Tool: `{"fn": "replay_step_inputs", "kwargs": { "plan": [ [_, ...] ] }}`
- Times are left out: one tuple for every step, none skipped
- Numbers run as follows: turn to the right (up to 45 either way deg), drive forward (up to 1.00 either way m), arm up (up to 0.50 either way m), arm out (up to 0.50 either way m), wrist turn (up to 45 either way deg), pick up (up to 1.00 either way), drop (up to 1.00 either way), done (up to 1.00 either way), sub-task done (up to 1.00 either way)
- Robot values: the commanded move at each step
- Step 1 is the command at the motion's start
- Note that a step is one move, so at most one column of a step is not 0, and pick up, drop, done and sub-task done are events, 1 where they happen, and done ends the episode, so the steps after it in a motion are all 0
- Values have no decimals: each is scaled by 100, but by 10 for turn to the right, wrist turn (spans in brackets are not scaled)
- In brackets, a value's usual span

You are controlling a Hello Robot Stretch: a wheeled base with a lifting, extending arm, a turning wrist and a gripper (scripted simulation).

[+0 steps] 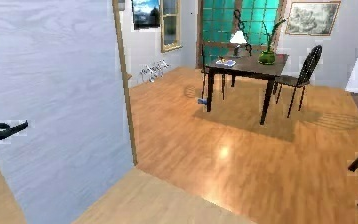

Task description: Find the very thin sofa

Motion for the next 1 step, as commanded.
{"fn": "replay_step_inputs", "kwargs": {
  "plan": [
    [0,100,0,0,0,0,0,0,0]
  ]
}}
